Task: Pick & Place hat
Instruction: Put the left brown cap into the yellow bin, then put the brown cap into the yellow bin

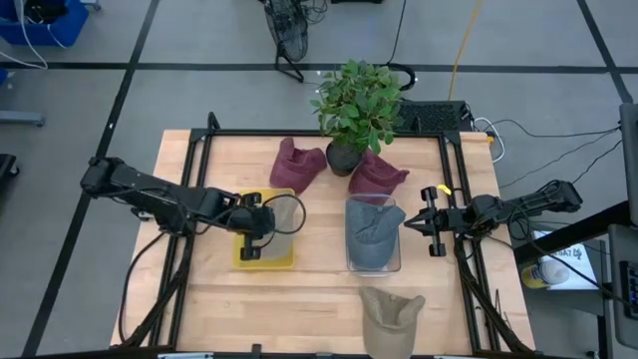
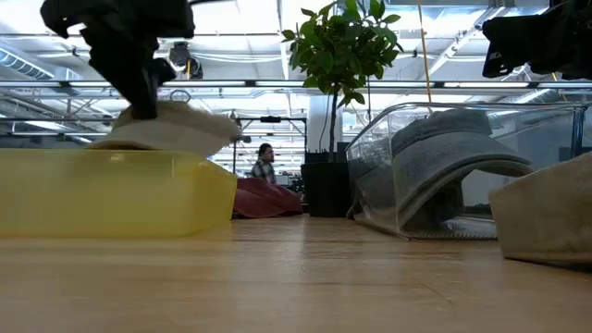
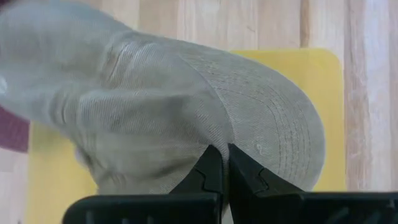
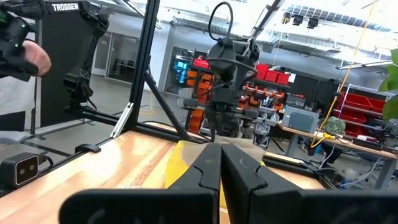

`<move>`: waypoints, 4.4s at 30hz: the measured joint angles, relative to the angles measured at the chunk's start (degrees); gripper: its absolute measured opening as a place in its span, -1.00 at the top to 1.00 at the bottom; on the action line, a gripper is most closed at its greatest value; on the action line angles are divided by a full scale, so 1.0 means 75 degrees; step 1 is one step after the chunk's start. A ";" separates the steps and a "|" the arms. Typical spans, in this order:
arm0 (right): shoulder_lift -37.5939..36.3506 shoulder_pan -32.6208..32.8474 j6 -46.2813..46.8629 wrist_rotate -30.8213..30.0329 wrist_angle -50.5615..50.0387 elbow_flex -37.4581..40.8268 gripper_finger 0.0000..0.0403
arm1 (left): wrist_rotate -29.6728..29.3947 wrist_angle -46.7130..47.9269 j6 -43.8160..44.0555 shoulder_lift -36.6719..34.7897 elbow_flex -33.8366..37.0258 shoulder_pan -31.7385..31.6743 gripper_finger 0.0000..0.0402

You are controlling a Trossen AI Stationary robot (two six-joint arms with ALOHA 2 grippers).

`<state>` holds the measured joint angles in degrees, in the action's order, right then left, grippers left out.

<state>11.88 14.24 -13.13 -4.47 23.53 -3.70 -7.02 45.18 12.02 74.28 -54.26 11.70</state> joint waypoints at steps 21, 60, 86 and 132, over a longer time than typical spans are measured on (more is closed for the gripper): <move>0.0000 0.0000 0.0000 0.0000 -0.0017 0.0000 1.00 | 0.0339 0.0169 0.0045 0.1295 -0.0006 -0.0264 0.98; -0.0001 0.0000 0.0056 0.0000 -0.0029 0.0000 1.00 | -0.0066 0.1719 0.0585 0.1859 -0.1437 -0.0250 -0.31; 0.0055 0.0000 0.0053 -0.0024 -0.0023 0.0000 1.00 | 0.0584 -0.3450 -0.0052 0.4119 -0.4086 0.1087 0.91; 0.0111 0.0000 0.0460 -0.0787 -0.0340 -0.0002 1.00 | 0.2403 -0.3125 -0.1400 0.9668 -0.9602 0.1247 -0.48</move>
<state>12.71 14.24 -9.67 -10.37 20.98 -3.72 11.00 21.75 1.52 146.79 -126.28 21.05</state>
